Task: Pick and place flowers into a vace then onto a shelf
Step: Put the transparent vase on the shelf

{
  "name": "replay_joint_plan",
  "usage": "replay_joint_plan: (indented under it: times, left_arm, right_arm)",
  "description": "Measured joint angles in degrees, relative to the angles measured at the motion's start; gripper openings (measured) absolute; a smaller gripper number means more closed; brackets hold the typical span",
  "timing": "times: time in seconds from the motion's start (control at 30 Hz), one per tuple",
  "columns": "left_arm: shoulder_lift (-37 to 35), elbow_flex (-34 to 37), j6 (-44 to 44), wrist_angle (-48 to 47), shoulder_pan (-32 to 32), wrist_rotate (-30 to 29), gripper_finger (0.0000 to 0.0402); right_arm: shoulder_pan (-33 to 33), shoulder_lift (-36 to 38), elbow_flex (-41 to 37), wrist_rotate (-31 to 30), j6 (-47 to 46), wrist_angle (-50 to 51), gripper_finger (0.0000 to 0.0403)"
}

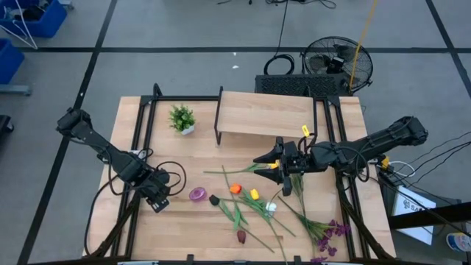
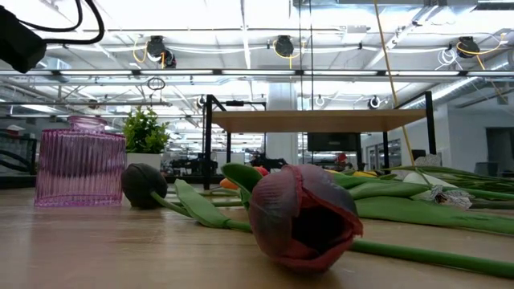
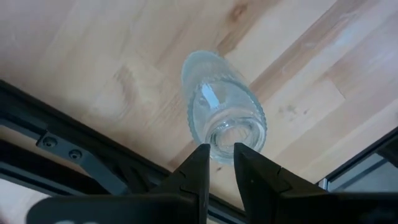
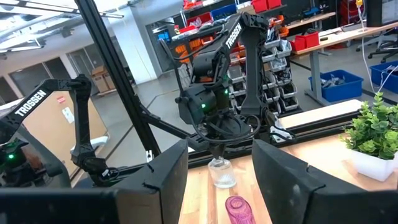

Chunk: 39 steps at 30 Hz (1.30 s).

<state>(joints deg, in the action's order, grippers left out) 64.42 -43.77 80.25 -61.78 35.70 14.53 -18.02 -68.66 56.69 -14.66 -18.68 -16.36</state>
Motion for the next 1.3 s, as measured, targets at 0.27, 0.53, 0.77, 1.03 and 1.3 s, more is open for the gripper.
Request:
replay_joint_plan:
  times: [0.27, 0.53, 0.77, 1.03, 1.3]
  left_arm:
    - [0.0, 0.0, 0.1, -0.1, -0.4, 0.6, 0.0081]
    - [0.0, 0.1, 1.0, -0.7, -0.4, 2.1, 0.0123]
    - [0.1, 0.2, 3.5, -2.2, -0.4, 3.4, 0.0184]
    - [0.1, -0.2, 4.2, -2.7, -0.4, -1.6, 0.0174]
    - [0.0, -0.3, 4.1, -3.1, -0.3, -2.6, 0.015]
  right_arm:
    - [0.0, 0.0, 0.0, 0.0, 0.0, 0.0, 0.0171]
    - [0.0, 0.0, 0.0, 0.0, -0.1, 0.0, 0.0171]
    - [0.0, 0.0, 0.0, 0.0, -0.1, 0.0, 0.0171]
    - [0.0, 0.0, 0.0, 0.0, 0.3, 0.0, 0.0171]
    - [0.0, 0.0, 0.0, 0.0, 0.3, 0.0, 0.0171]
